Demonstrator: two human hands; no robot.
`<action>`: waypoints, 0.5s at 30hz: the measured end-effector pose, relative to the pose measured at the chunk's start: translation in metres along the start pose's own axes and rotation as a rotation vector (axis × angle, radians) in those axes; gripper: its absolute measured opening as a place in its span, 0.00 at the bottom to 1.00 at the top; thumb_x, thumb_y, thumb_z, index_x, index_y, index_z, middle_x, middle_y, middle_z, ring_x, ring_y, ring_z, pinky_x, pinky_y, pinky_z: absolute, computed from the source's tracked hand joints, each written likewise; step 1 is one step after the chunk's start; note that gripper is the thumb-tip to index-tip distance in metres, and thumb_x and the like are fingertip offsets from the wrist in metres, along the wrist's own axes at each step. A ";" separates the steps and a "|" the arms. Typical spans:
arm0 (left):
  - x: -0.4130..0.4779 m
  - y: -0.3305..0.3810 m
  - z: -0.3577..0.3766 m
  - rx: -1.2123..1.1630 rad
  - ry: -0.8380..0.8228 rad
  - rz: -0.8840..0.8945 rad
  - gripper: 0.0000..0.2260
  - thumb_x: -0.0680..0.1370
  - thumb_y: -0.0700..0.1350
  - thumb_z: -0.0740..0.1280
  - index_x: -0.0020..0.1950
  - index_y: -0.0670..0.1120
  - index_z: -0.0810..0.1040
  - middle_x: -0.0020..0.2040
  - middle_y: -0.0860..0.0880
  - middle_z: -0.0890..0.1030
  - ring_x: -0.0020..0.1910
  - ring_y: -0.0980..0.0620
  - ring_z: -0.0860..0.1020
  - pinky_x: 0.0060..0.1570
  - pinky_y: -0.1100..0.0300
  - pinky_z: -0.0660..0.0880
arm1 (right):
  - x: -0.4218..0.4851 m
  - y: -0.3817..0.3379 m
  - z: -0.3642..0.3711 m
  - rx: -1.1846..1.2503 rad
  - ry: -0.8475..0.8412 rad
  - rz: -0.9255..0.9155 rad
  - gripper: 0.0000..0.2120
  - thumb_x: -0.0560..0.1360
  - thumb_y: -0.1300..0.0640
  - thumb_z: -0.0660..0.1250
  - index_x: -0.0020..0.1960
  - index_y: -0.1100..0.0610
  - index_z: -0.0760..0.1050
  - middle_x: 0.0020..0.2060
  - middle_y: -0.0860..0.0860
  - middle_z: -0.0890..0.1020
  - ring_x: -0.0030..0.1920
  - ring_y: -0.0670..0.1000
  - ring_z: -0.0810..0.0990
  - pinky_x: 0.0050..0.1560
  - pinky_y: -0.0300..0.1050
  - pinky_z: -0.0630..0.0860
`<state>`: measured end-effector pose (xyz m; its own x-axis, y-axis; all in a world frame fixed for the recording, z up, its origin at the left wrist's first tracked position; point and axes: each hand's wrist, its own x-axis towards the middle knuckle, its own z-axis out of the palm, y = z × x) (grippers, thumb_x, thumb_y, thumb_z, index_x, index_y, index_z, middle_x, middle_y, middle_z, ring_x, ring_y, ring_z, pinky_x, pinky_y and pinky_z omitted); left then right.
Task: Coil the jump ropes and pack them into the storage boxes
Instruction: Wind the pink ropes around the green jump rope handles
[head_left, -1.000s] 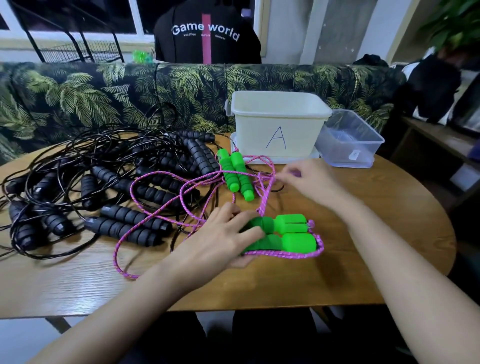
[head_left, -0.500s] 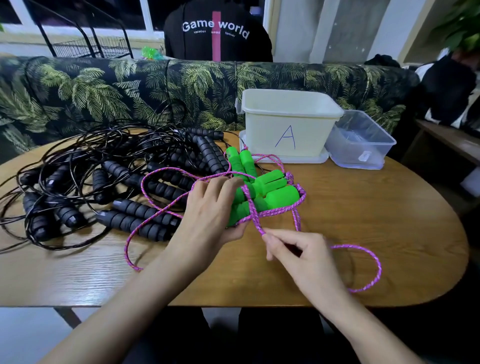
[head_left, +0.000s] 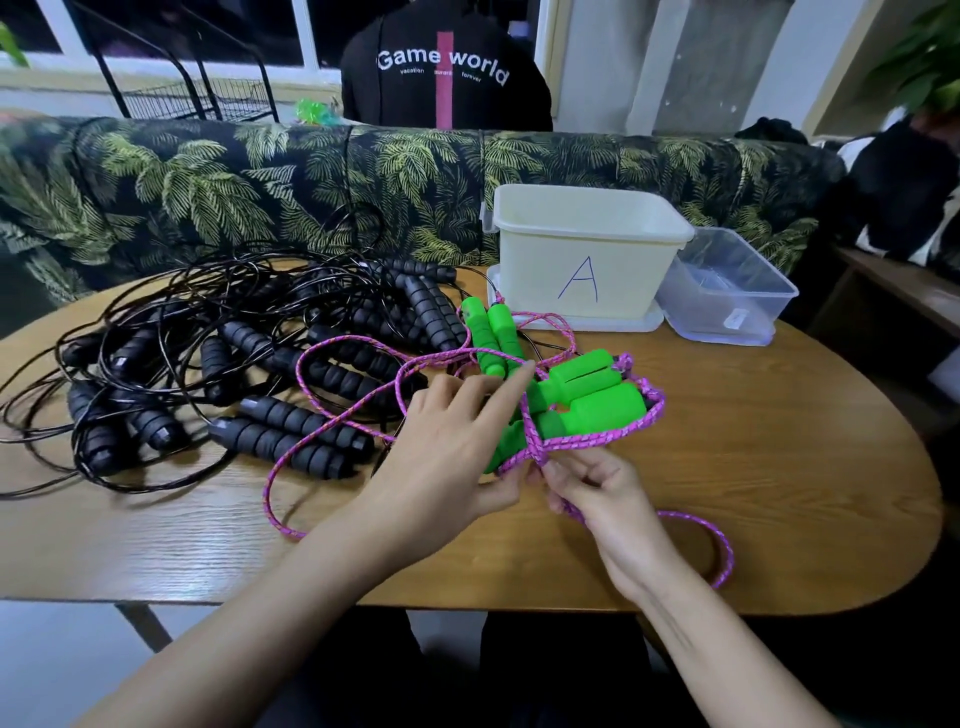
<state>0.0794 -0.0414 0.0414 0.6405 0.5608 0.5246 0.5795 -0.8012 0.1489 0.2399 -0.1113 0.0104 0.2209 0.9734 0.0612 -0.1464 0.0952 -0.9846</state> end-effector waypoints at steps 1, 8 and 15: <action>-0.001 0.001 -0.001 0.011 -0.028 0.019 0.37 0.72 0.61 0.60 0.78 0.46 0.61 0.62 0.44 0.75 0.55 0.42 0.73 0.51 0.45 0.75 | -0.001 -0.001 0.000 0.028 -0.005 -0.009 0.09 0.74 0.65 0.66 0.48 0.56 0.82 0.33 0.50 0.83 0.31 0.44 0.72 0.33 0.35 0.69; 0.003 0.012 -0.005 -0.185 -0.032 -0.139 0.36 0.71 0.75 0.55 0.72 0.55 0.62 0.62 0.53 0.75 0.58 0.52 0.75 0.49 0.55 0.75 | -0.003 -0.003 0.001 -0.044 -0.041 -0.081 0.13 0.77 0.72 0.62 0.44 0.57 0.80 0.28 0.44 0.78 0.29 0.41 0.69 0.32 0.33 0.67; 0.016 -0.014 -0.016 -0.217 0.115 -0.154 0.35 0.70 0.67 0.63 0.71 0.50 0.69 0.60 0.53 0.80 0.56 0.57 0.73 0.48 0.65 0.65 | 0.014 0.011 -0.046 -0.690 -0.150 -0.351 0.08 0.78 0.51 0.63 0.42 0.40 0.76 0.30 0.41 0.75 0.33 0.39 0.71 0.38 0.37 0.68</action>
<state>0.0730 -0.0246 0.0608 0.4849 0.6617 0.5719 0.5361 -0.7415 0.4034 0.2859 -0.1062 -0.0067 0.0041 0.9327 0.3605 0.5500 0.2990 -0.7798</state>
